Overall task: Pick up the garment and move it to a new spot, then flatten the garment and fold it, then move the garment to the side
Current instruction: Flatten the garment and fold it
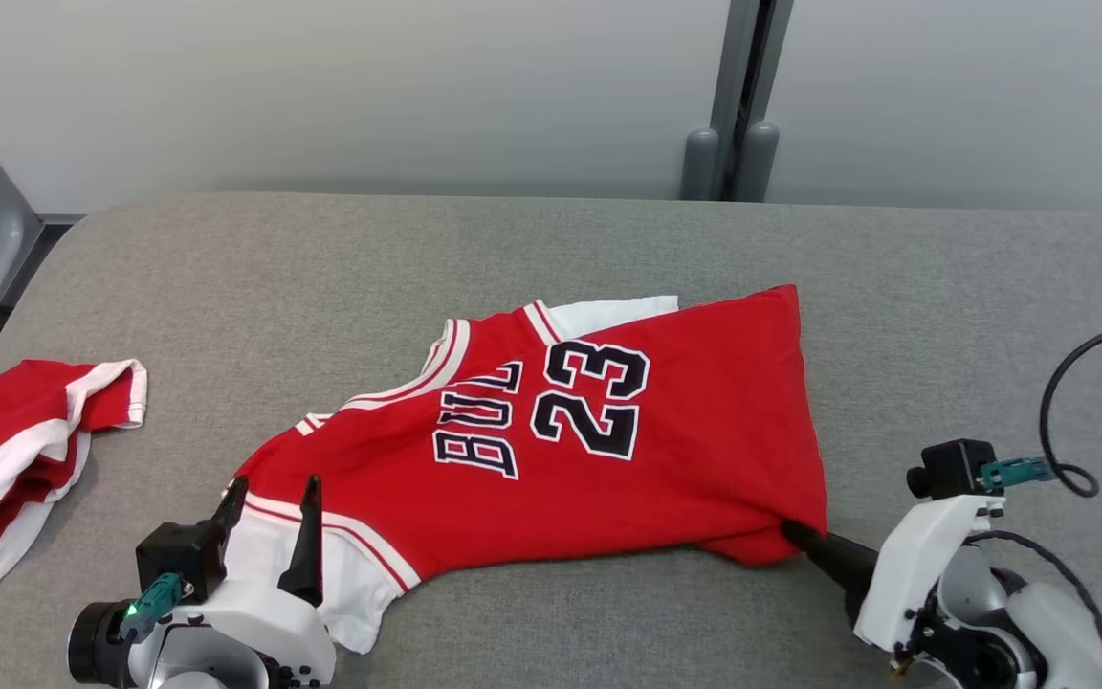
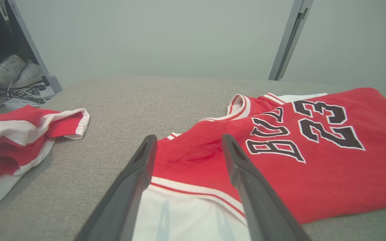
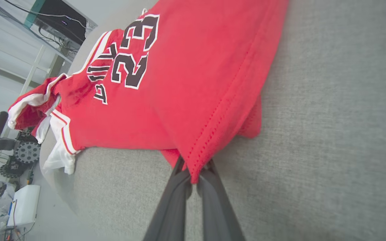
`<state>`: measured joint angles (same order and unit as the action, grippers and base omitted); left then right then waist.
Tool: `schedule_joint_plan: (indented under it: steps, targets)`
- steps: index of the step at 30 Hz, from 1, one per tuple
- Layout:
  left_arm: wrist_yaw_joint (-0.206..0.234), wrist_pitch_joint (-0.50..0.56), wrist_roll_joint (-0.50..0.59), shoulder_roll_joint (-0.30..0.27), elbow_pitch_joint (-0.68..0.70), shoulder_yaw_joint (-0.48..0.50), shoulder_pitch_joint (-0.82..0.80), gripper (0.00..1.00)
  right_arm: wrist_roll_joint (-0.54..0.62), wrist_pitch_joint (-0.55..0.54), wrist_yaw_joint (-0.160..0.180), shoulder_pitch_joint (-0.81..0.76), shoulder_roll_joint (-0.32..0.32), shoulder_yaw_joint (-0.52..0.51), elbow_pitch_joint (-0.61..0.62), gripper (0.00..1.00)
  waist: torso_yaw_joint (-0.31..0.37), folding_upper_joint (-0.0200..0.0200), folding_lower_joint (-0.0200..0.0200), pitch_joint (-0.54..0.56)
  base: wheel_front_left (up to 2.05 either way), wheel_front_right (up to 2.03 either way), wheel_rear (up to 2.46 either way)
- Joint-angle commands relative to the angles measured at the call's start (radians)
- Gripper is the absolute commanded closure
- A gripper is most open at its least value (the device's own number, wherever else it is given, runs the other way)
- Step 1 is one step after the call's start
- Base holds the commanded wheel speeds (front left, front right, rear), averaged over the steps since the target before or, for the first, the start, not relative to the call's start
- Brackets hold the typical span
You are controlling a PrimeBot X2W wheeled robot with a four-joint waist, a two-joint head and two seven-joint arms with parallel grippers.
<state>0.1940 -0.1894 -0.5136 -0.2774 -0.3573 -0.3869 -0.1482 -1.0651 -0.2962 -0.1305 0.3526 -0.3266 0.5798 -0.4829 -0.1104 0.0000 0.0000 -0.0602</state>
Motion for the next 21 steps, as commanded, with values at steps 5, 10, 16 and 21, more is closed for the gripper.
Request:
schedule_joint_plan:
  steps: [5, 10, 16, 21]
  targets:
    - [-0.001, -0.006, -0.008, -0.006, 0.001, -0.002, 0.0, 0.0, -0.062, -0.12, -0.001, -0.043, -0.116, 0.001, 0.157, 1.0, 0.029, 0.0, 0.0, -0.001, 0.0, 0.0, 0.0]
    - [-0.004, -0.006, -0.008, -0.005, 0.004, -0.007, -0.01, 0.0, -0.096, -0.245, -0.001, -0.076, -0.223, -0.037, 0.294, 1.0, 0.03, 0.0, 0.0, -0.013, 0.0, 0.0, 0.0]
    - [-0.008, -0.013, -0.014, 0.002, -0.004, -0.01, -0.029, 0.0, -0.103, -0.359, -0.001, -0.1, -0.3, -0.139, 0.369, 1.0, -0.004, 0.0, 0.0, -0.038, 0.0, 0.0, 0.0]
    - [-0.013, -0.019, -0.013, 0.009, -0.017, -0.016, -0.041, 0.0, -0.073, -0.44, -0.001, -0.042, -0.261, -0.199, 0.325, 1.0, -0.035, 0.0, 0.0, -0.06, 0.0, 0.0, 0.0]
